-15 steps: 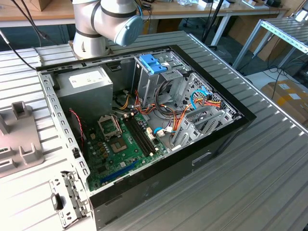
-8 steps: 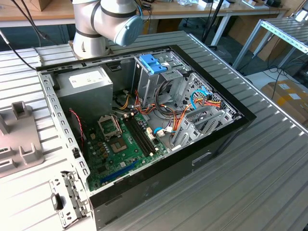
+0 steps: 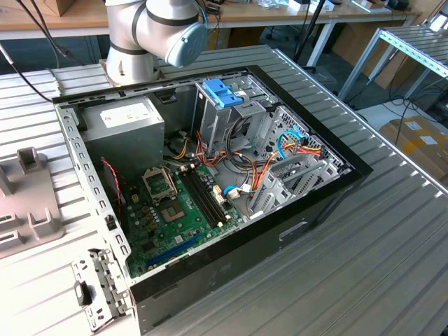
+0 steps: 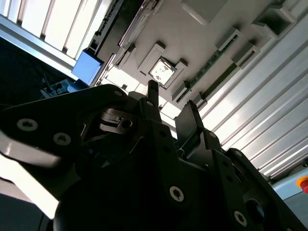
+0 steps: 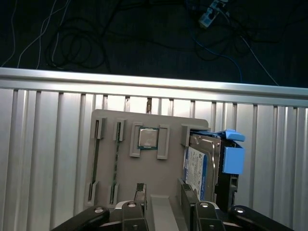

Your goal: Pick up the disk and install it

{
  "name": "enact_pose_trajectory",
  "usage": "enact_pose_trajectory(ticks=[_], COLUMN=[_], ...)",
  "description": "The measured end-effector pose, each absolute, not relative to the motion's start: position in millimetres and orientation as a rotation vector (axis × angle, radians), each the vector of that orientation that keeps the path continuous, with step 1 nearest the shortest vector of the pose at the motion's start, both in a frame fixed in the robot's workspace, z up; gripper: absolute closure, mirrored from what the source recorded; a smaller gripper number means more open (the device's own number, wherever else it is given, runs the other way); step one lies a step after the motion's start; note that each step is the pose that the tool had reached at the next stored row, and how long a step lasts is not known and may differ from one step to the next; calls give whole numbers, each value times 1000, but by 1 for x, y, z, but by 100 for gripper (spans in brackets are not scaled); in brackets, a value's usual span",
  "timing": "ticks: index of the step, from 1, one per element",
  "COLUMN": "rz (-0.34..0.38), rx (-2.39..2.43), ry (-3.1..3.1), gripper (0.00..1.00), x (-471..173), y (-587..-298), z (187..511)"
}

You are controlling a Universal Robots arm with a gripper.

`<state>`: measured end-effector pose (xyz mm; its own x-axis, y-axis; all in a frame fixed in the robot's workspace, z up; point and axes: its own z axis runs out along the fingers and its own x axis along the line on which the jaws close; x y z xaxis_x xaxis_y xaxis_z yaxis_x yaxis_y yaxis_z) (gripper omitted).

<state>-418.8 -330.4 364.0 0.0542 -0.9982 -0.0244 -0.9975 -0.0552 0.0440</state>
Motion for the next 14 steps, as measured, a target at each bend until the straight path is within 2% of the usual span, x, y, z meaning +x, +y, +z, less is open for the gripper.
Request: enact_pose_trajectory(ticks=[14], rz=[-75], rx=[2270], ry=[-2149], gripper=[58], x=[-419], y=[-328], z=[362])
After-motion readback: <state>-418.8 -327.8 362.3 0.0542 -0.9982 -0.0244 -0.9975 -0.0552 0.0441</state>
